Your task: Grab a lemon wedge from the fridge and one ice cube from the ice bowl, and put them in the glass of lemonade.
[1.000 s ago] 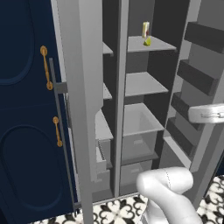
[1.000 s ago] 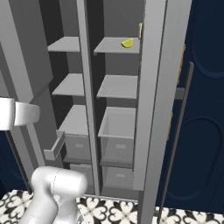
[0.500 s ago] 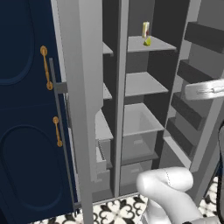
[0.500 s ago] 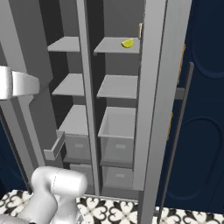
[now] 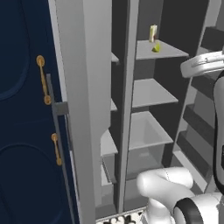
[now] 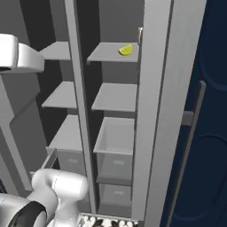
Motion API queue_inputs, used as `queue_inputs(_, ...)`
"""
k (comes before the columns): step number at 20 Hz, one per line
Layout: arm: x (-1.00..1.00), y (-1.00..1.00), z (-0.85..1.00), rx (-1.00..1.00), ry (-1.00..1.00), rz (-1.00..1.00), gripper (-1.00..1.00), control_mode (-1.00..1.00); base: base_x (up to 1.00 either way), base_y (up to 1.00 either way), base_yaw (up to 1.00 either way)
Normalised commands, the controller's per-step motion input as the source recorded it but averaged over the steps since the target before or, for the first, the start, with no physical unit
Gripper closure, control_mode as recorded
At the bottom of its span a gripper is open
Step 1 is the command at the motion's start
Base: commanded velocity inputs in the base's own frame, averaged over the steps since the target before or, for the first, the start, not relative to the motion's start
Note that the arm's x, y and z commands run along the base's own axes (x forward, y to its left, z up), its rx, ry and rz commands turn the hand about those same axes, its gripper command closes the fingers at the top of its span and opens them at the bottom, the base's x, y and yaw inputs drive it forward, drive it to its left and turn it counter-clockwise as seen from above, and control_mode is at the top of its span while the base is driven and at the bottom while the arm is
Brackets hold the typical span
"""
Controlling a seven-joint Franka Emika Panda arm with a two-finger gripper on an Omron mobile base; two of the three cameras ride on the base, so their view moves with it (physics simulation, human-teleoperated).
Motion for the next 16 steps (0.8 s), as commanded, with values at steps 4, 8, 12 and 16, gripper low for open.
queue_inputs(4,0.00,0.00,0.00,0.00,0.00,0.00,-1.00,1.00,0.24,-0.40,-0.03)
queue_inputs(8,0.00,0.00,0.00,0.00,0.00,0.00,-1.00,1.00,0.51,-0.28,-0.06)
queue_inputs(12,0.00,0.00,0.00,0.00,0.00,0.00,-1.00,1.00,0.67,-0.16,-0.01)
queue_inputs(16,0.00,0.00,0.00,0.00,0.00,0.00,-1.00,1.00,0.71,-0.12,0.00)
